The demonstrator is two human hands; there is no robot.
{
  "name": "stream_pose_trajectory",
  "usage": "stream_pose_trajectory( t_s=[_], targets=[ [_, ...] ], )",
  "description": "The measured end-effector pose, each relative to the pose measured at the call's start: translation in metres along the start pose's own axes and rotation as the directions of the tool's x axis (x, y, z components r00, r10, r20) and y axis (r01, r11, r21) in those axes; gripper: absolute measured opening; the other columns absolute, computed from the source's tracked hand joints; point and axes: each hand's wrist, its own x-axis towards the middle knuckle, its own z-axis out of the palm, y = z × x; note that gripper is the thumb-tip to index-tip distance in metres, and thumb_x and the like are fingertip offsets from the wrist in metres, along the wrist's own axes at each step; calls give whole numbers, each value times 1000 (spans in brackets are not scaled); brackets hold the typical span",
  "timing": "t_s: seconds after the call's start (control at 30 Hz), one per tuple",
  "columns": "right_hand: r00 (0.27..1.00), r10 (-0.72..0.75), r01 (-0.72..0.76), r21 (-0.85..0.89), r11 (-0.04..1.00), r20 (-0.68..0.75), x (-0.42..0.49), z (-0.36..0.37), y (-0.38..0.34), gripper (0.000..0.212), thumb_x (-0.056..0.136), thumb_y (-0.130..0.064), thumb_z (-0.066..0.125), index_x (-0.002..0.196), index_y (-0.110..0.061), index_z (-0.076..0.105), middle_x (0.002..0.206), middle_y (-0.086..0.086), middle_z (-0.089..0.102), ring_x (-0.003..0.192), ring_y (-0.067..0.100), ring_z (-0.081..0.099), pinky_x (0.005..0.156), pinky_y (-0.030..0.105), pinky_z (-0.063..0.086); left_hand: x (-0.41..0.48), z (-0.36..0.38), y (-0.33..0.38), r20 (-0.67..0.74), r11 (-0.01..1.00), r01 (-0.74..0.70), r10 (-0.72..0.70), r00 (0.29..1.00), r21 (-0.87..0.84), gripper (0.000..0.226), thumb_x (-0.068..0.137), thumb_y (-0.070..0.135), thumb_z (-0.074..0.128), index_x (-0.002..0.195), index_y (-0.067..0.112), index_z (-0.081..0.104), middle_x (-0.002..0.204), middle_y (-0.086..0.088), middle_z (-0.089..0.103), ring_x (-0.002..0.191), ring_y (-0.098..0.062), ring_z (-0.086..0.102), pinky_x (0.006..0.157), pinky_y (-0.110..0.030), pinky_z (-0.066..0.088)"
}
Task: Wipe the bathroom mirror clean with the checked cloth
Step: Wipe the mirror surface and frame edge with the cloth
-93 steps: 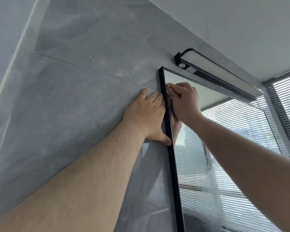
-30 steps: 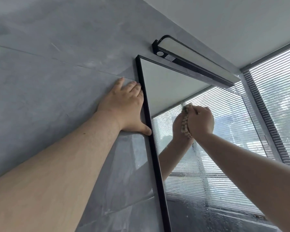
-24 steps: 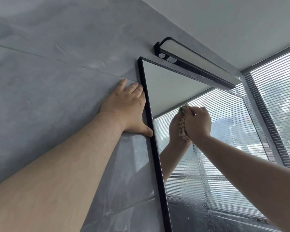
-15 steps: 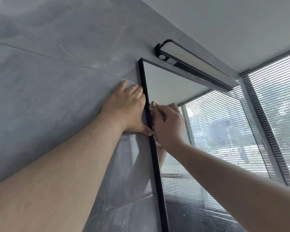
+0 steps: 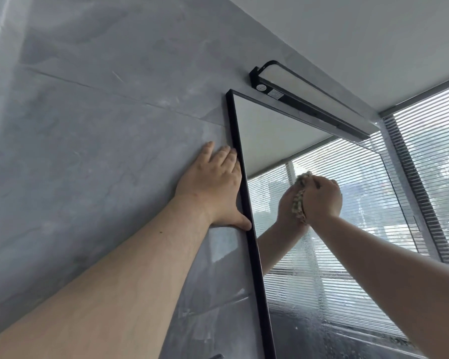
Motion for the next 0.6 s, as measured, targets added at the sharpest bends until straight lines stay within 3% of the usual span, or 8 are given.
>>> stream_pose_trajectory(
  t_s=[0.17, 0.3, 0.43, 0.6],
  targets=[
    [999, -27, 28, 34, 999, -18, -8, 3, -4, 24, 97, -27, 57, 113, -20, 74, 97, -2, 55, 86, 16, 52, 78, 26, 35, 1, 0, 0, -1, 1000, -3, 3, 1000, 8, 137, 63, 99, 36, 157, 2, 7, 167, -16, 4, 154, -29, -2, 122, -55, -2],
    [976, -212, 209, 56, 976, 49, -34, 3, -22, 23, 98, -29, 57, 112, -22, 73, 90, -11, 52, 83, 12, 55, 74, 24, 38, 0, -1, 1, 5, 1000, 0, 0, 1000, -6, 138, 63, 98, 37, 157, 2, 8, 166, -16, 5, 154, -29, -2, 122, -54, -3],
    [922, -375, 361, 139, 922, 94, -66, 2, -46, 22, 97, -28, 60, 112, -18, 74, 86, -17, 50, 78, 1, 53, 69, 11, 40, -2, -2, 1, -15, 999, 4, -5, 1000, -35, 139, 61, 98, 41, 157, 3, 10, 166, -15, 7, 154, -27, 1, 123, -53, -3],
    [866, -481, 445, 232, 865, 133, -98, -2, -45, 24, 98, -24, 61, 118, -20, 72, 90, -22, 52, 85, -1, 55, 76, 22, 47, -4, -4, 2, -17, 999, 13, -14, 1000, -50, 134, 64, 96, 44, 158, 5, 10, 167, -13, 8, 154, -26, 1, 123, -51, -3]
  ],
)
